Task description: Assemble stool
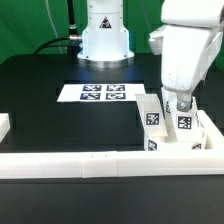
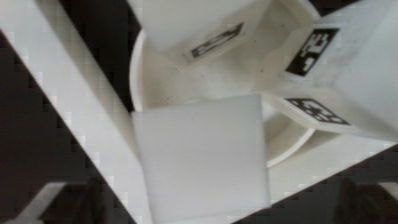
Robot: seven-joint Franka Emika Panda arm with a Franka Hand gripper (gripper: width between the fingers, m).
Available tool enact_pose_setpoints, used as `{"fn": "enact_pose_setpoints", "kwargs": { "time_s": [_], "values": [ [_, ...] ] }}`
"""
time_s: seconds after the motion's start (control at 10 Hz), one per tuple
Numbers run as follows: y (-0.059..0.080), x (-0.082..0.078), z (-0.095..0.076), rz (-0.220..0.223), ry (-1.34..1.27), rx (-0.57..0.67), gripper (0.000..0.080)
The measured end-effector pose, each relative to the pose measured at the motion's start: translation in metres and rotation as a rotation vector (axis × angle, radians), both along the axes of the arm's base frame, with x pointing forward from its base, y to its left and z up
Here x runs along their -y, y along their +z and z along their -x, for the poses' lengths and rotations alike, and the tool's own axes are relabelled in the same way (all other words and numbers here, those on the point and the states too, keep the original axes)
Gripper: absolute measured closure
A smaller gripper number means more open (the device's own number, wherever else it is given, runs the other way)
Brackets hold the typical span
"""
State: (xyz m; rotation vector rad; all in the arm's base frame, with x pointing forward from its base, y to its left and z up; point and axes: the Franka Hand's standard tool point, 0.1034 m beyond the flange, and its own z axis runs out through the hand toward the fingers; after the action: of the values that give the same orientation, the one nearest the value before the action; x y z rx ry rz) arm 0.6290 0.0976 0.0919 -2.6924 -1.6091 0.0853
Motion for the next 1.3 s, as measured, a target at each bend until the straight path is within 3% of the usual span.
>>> {"fn": "enact_pose_setpoints", "kwargs": {
  "time_s": [0.7,0.8,0.9,1.3],
  "values": [
    [-0.009,0.013,0.002,0.0,-0.002,-0.015,0.0173],
    [-0.009,0.013,0.002,0.0,-0.002,-0.015,0.0351],
    [-0.009,0.014,0.002,0.0,-0.003,-0.015,0.047],
    [-0.009,0.014,0.002,0.002,-0.039,-0.015,0.0466]
  ]
}}
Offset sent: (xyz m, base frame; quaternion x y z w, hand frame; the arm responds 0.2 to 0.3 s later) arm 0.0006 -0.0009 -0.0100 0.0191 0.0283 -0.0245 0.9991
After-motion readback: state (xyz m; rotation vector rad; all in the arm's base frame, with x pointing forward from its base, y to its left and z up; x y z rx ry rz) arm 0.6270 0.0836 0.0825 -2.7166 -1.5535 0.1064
